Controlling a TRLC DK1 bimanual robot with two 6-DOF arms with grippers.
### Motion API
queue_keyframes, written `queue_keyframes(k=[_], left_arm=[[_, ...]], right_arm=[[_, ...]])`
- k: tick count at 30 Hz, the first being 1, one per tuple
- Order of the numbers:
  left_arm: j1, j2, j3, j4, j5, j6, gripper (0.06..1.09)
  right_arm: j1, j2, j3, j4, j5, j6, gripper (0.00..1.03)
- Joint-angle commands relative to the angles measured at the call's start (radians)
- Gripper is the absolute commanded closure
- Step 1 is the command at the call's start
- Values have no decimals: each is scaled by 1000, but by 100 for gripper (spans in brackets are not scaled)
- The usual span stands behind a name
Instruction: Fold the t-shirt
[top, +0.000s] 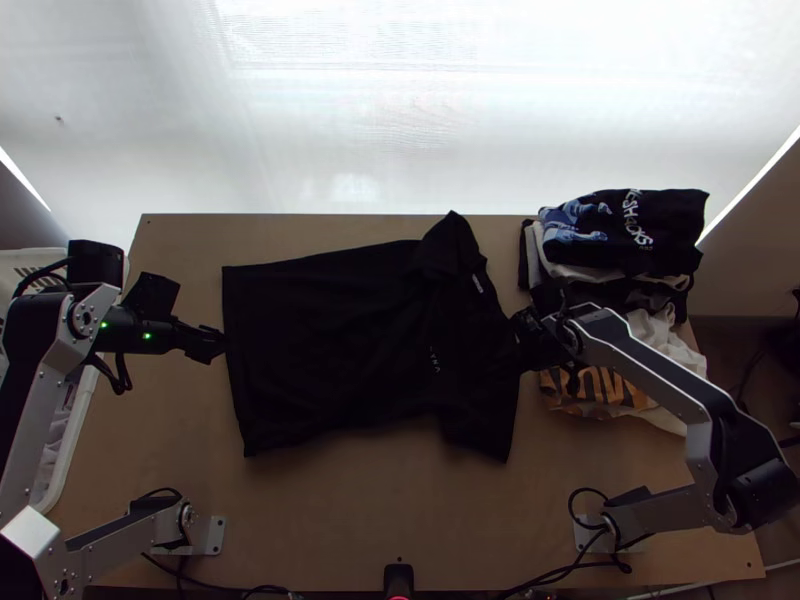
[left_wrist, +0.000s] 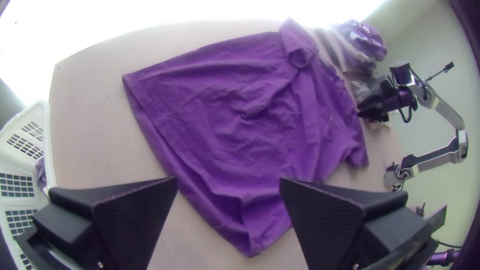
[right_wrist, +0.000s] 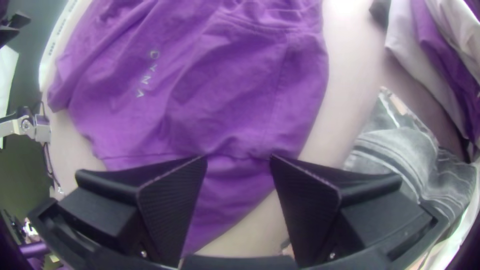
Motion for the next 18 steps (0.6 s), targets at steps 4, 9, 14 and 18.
queue_keyframes(k=[4, 9, 14, 18], left_arm=[[9, -1, 1, 0, -7, 11, 10], [7, -3, 2, -2, -7, 11, 10], [10, -29, -30, -21, -7, 14, 10], [24, -73, -117, -48, -7, 44, 10]], right_arm=[[-39, 46, 0, 39, 2, -14, 43], [-39, 54, 0, 50, 2, -17, 43], [-35, 56, -9, 70, 1, -16, 82], [-27, 54, -15, 70, 1, -17, 82]])
